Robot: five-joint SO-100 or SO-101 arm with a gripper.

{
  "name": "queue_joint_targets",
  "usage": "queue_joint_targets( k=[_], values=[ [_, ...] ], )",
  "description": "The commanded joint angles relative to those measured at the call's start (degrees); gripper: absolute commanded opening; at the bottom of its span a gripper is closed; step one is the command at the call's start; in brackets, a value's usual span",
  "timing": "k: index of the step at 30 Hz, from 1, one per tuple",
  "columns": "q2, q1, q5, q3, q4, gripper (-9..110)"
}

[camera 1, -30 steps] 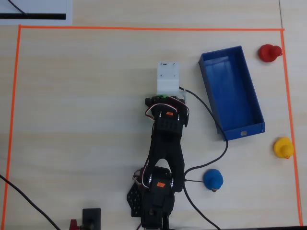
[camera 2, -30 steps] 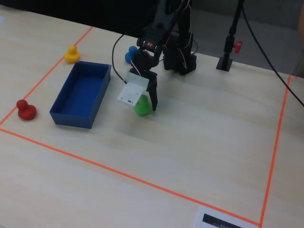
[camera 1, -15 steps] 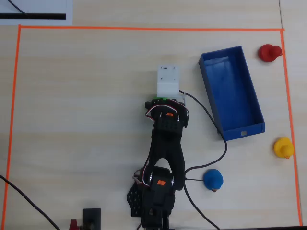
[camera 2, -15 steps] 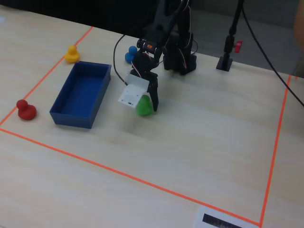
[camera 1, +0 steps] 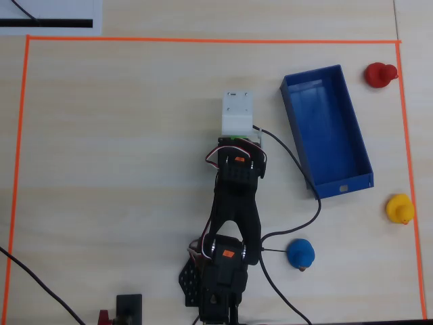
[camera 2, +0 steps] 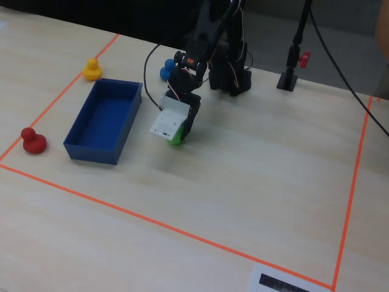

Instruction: Grasp green duck and put it into box.

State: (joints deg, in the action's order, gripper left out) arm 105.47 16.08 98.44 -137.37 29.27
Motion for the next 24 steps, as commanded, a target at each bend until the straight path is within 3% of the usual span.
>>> queue_joint_targets(
  k=[1,6,10,18,24],
  values=[
    [2.9,1.67,-1.23,3.87,-2.02,0],
    [5.8,4.13,-5.89,17.58,3.87,0],
    [-1.32,7.12,-7.82,34.98,8.96,0],
    [-25.05,17.14,-7.29,62.75,5.89,0],
    [-35.86,23.12,-4.57,67.68,1.93,0]
  ],
)
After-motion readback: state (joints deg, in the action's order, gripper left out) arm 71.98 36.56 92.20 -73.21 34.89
